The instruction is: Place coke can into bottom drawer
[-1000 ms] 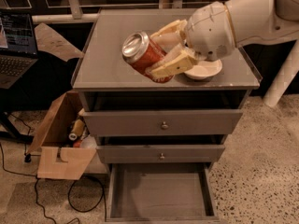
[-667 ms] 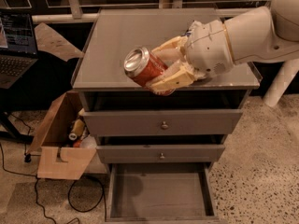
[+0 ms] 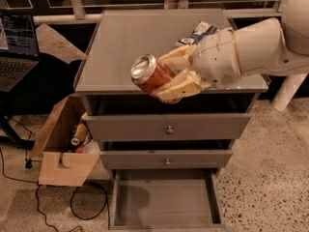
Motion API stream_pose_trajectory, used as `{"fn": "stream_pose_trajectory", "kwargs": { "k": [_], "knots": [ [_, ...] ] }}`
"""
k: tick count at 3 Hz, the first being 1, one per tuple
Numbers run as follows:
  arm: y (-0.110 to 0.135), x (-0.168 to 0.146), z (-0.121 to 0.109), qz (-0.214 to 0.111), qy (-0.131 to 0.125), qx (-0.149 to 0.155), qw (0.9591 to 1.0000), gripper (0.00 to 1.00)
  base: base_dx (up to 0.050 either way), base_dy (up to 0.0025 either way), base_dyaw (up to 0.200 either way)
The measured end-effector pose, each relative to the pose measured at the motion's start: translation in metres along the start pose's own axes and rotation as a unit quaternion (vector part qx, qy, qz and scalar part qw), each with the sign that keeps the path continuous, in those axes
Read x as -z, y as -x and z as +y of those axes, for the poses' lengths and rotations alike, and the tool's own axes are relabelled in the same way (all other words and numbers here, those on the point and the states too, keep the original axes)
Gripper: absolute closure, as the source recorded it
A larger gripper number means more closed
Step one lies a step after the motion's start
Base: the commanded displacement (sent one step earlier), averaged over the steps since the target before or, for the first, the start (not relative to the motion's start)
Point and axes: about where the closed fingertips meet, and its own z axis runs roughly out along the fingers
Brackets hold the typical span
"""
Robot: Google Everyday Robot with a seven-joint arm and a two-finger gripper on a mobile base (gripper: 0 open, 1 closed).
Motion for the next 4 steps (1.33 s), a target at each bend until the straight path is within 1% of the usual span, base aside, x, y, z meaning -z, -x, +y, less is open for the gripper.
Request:
{"fn": "stream_pose_trajectory", "kwargs": {
  "k": [1,2,3,4],
  "knots": [
    [-0.023,-0.007,0.012,-0.003,-0.024,-0.020,0.9995,1.00,0.000,0.00000,0.000],
    [-0.052,-0.017,0.024,-0.001,-0.036,-0.041,0.9985,1.00,0.000,0.00000,0.000],
    [-0.084,-0.029,0.035,0.008,-0.052,-0.054,0.9972,1.00,0.000,0.00000,0.000],
    [-0.107,-0.036,0.041,0.033,-0.079,-0.058,0.9947,1.00,0.000,0.00000,0.000]
  ]
}}
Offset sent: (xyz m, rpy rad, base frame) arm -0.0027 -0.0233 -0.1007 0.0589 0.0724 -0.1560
